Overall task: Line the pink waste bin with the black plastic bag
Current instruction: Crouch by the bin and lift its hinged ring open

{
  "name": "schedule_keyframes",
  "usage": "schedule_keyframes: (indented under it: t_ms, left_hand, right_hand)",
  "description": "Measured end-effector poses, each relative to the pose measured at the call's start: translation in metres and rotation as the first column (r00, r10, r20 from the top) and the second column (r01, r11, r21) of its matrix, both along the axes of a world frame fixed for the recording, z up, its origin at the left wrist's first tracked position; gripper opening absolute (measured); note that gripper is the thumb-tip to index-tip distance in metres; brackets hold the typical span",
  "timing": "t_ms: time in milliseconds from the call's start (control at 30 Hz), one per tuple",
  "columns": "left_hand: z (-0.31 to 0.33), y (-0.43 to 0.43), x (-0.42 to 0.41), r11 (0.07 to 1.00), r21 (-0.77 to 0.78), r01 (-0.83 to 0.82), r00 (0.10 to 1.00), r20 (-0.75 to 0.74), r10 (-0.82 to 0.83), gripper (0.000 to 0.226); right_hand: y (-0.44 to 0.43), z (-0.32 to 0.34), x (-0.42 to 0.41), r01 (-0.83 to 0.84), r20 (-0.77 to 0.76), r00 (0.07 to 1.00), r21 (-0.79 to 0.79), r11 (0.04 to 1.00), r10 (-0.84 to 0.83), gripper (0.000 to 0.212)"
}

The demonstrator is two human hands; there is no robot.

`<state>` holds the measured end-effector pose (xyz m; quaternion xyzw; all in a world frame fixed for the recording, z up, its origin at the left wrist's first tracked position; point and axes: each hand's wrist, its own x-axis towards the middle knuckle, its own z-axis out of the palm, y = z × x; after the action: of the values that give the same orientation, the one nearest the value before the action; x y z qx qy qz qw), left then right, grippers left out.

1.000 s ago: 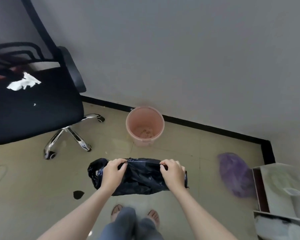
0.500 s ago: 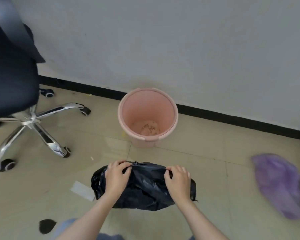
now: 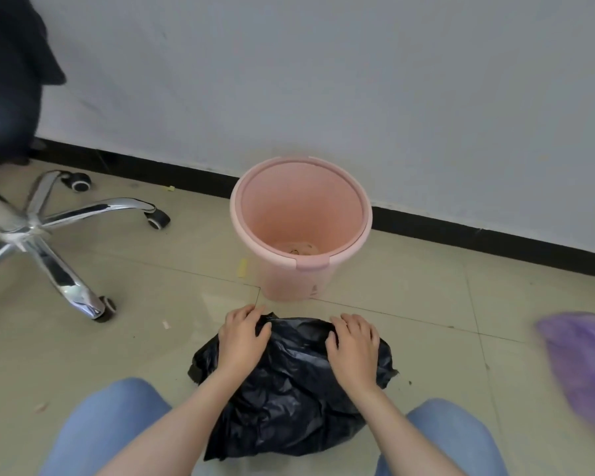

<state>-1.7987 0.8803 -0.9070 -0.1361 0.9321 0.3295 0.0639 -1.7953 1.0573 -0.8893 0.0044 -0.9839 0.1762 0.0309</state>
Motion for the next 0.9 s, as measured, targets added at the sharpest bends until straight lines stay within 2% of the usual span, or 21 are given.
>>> schedule_keyframes:
  t_ms: [133,233,333,400,467,567,800,900]
  left_hand:
    - [0.017,-0.003,-0.009,1.000,0.012,0.013,0.998,-0.060,-0.012,0.040]
    - [0.036,-0.004,-0.023,0.998,-0.050,0.035,0.976,-0.211,-0.044,0.044]
    - [0.048,0.000,-0.035,0.979,-0.166,0.122,0.936,-0.308,-0.169,0.049]
    - [0.048,0.002,-0.043,0.949,-0.241,0.202,0.923,-0.277,-0.267,0.053]
    - [0.043,0.001,-0.050,0.919,-0.293,0.264,0.925,-0.194,-0.327,0.057]
    - [0.031,-0.002,-0.054,0.892,-0.324,0.316,0.923,-0.115,-0.368,0.063]
    - [0.027,-0.006,-0.055,0.881,-0.327,0.342,0.913,-0.106,-0.393,0.069]
    - [0.027,-0.007,-0.054,0.858,-0.358,0.368,0.907,-0.066,-0.417,0.070]
  right_hand:
    - [0.002,0.014,-0.015,0.028,0.027,0.999,-0.033,0.999,-0.027,0.028]
    - [-0.001,0.030,-0.029,-0.013,-0.103,0.995,-0.034,0.999,0.009,0.032]
    - [-0.008,0.046,-0.043,-0.102,-0.201,0.973,0.051,0.993,0.110,0.047]
    - [-0.013,0.054,-0.056,-0.187,-0.152,0.967,0.110,0.976,0.203,0.055]
    - [-0.014,0.056,-0.072,-0.263,-0.042,0.961,0.149,0.953,0.272,0.061]
    - [-0.012,0.052,-0.089,-0.314,0.129,0.946,0.152,0.937,0.296,0.064]
    - [-0.018,0.043,-0.091,-0.271,0.035,0.963,0.166,0.948,0.269,0.058]
    - [-0.023,0.050,-0.091,-0.268,-0.106,0.951,0.191,0.944,0.292,0.049]
